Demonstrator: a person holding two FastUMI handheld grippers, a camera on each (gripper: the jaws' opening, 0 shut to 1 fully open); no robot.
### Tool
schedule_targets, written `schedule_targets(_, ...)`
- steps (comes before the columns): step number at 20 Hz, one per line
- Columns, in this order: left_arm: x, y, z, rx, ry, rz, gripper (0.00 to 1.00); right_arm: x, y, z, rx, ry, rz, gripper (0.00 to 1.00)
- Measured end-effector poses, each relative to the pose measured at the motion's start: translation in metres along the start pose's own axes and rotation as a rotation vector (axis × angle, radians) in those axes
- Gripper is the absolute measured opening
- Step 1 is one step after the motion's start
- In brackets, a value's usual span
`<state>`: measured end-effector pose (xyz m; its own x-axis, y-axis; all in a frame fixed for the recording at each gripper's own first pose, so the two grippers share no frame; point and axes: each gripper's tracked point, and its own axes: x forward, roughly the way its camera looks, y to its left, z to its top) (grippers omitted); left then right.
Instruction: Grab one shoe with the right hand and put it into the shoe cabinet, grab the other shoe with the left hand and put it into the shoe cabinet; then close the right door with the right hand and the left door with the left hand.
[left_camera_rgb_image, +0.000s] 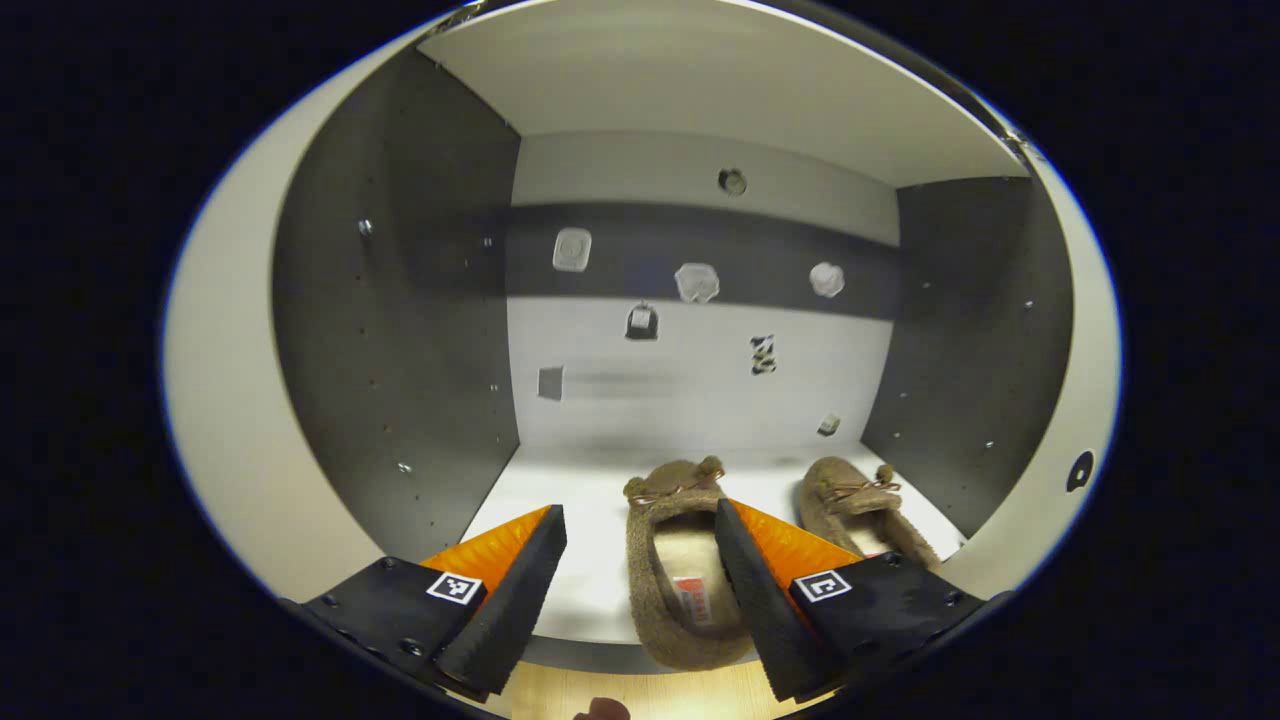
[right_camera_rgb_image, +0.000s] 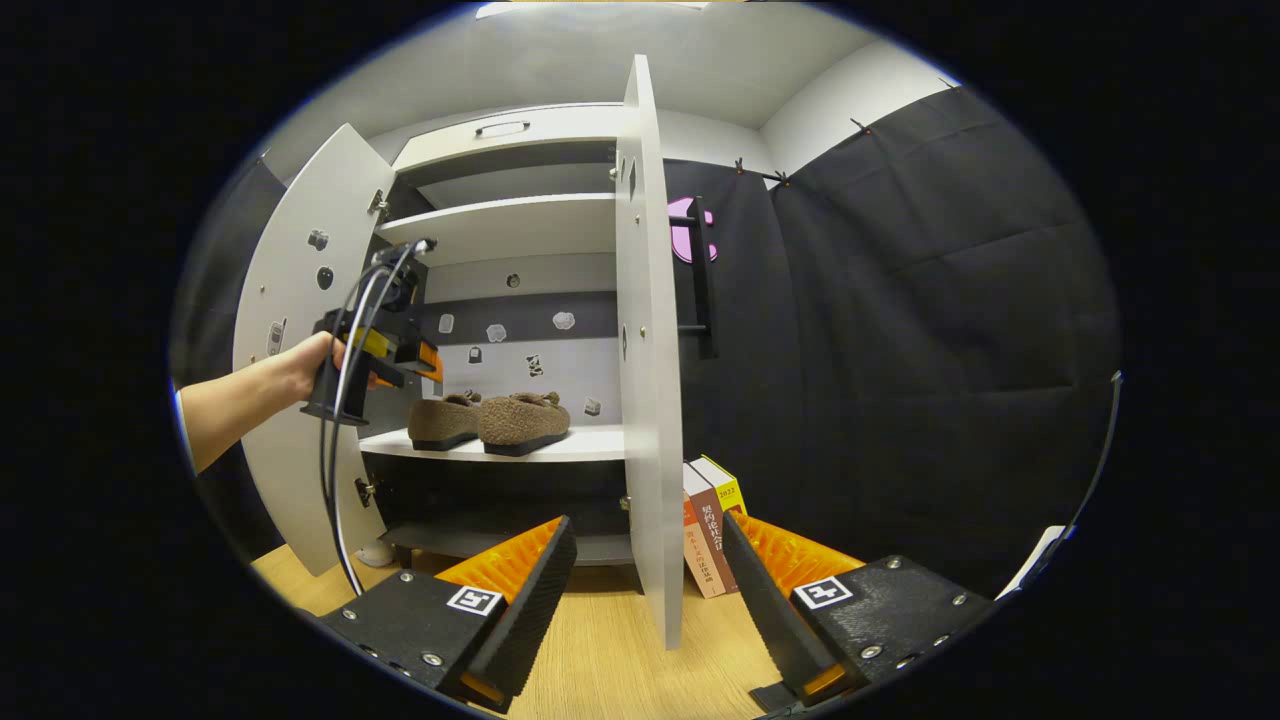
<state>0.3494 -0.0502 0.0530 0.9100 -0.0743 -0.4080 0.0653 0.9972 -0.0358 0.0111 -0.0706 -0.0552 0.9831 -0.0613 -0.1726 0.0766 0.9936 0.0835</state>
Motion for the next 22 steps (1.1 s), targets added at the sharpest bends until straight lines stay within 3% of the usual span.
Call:
schedule_targets(4, -0.072, -0.006, 0.019, 0.003, -0.117, -0.045, 0.96, 0.004, 0.016, 0.008, 0.013, -0.013, 0.047, 0.90)
schedule_targets(8, -0.136, -0.004, -0.006, -0.012, -0.179, -0.065, 0.95, 0.006, 0.034, 0.014, 0.017, -0.030, 0.097, 0.90)
schedule_targets(14, -0.211, 0.023, -0.083, -0.008, -0.237, 0.049, 0.97, 0.005, 0.050, 0.012, 0.033, -0.038, 0.142, 0.90)
schedule_targets(18, -0.243, 0.022, -0.132, -0.076, -0.211, 0.054, 0.95, 0.001, 0.057, 0.007, 0.044, -0.021, 0.175, 0.90)
schedule_targets(22, -0.263, 0.027, -0.157, -0.047, -0.236, 0.100, 0.97, -0.005, 0.050, 0.015, 0.045, -0.035, 0.185, 0.90)
